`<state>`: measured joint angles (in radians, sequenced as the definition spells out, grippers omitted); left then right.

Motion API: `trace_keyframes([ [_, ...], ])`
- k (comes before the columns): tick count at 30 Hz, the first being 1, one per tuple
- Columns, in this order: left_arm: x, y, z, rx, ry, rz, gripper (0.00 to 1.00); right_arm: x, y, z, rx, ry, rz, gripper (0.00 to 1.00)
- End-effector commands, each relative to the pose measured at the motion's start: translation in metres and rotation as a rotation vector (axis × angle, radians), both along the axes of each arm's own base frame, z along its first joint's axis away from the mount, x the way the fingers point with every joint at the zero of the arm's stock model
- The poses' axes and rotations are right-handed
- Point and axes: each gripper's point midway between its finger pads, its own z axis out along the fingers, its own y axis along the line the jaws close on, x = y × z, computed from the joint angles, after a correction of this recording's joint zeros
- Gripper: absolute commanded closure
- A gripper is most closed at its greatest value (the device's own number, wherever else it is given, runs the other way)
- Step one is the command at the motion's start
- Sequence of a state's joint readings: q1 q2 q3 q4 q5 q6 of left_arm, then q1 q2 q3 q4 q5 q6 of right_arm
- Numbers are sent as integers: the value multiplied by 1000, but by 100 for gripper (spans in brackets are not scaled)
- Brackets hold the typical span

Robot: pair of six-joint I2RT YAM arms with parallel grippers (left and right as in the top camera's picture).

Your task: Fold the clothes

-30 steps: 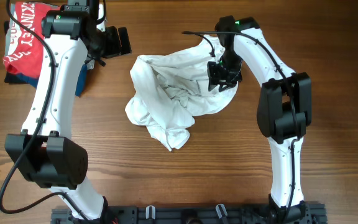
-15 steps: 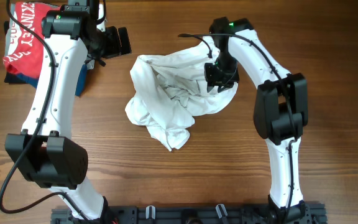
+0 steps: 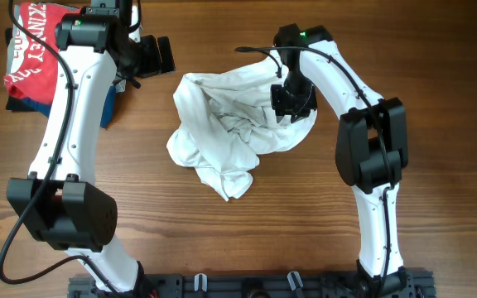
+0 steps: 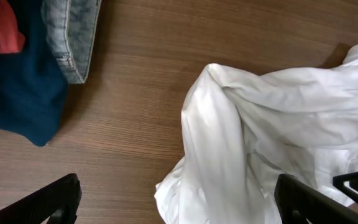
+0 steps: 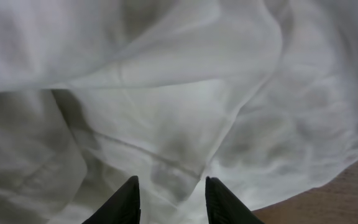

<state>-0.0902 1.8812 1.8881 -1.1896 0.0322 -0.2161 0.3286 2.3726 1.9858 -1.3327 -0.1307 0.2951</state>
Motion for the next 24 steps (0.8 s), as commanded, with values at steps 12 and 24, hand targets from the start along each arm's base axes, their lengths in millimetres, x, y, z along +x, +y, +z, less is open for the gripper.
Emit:
trace_keyframes([
  [12, 0, 0, 0, -11, 2, 9, 0, -13, -4, -34, -19, 34, -43, 75],
  [24, 0, 0, -1, -11, 4, 9, 0, 11, -2, -17, 7, -44, -29, 83],
])
